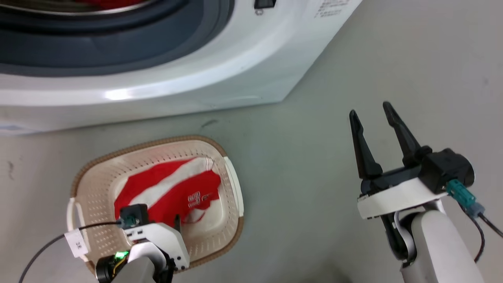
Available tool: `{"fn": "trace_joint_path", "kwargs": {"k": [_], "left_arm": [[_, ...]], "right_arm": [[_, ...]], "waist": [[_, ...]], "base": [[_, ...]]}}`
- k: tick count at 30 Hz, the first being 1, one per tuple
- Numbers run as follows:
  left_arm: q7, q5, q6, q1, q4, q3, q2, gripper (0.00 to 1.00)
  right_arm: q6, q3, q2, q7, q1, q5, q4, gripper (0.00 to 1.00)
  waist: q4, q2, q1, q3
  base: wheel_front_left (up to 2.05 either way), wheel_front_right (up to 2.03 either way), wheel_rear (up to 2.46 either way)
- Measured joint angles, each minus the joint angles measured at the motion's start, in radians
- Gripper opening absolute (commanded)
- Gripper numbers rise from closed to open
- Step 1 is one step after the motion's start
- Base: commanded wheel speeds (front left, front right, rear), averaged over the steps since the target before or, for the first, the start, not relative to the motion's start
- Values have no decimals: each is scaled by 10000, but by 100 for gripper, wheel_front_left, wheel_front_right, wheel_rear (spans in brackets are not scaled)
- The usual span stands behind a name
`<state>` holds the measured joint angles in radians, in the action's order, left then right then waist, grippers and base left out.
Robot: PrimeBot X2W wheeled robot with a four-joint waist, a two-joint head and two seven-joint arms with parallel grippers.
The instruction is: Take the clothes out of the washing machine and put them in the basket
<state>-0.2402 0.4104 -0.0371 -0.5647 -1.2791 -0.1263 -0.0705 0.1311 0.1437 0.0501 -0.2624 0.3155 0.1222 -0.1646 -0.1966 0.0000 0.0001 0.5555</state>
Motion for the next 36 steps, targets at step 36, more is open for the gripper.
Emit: {"fn": "trace_joint_path", "kwargs": {"k": [36], "left_arm": [[-228, -2155, 614, 1497, 8834, 251, 111, 100]], "right_arm": [[0, -506, 0, 1014, -1902, -533, 1505, 100]], "waist": [[974, 0, -2, -2940]], "base": [[0, 0, 0]]}}
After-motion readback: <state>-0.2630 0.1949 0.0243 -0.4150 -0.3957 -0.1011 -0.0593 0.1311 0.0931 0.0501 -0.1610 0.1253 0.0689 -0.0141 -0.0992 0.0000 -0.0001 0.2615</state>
